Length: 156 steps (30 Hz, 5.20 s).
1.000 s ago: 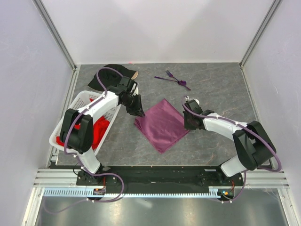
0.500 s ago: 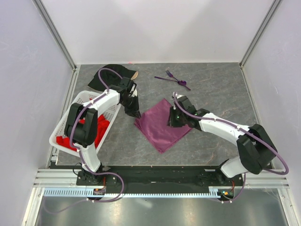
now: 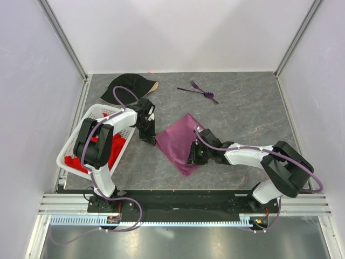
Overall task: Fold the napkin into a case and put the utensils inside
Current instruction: Smooth out the square-folded napkin at the center of the board.
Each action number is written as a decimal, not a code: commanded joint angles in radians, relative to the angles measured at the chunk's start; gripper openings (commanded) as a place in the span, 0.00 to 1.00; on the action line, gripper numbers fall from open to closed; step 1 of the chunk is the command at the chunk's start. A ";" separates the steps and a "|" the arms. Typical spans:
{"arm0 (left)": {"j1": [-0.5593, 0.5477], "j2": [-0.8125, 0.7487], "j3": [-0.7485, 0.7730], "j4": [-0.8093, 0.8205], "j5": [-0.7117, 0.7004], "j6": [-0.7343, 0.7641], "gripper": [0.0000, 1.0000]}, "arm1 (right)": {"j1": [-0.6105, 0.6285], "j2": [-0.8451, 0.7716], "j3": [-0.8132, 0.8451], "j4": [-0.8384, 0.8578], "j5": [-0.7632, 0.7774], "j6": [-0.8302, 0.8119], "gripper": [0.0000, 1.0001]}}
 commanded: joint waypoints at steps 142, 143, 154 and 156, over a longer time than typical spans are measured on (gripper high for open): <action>-0.080 -0.070 -0.147 0.249 0.321 -0.068 0.06 | -0.161 -0.404 -0.123 -0.451 0.469 0.605 0.34; -0.081 -0.067 -0.147 0.251 0.322 -0.068 0.06 | -0.163 -0.401 -0.118 -0.451 0.470 0.601 0.34; -0.092 -0.073 -0.154 0.258 0.321 -0.074 0.06 | -0.166 -0.382 -0.117 -0.450 0.473 0.604 0.32; -0.092 -0.073 -0.154 0.258 0.321 -0.072 0.05 | -0.166 -0.374 -0.117 -0.444 0.471 0.605 0.31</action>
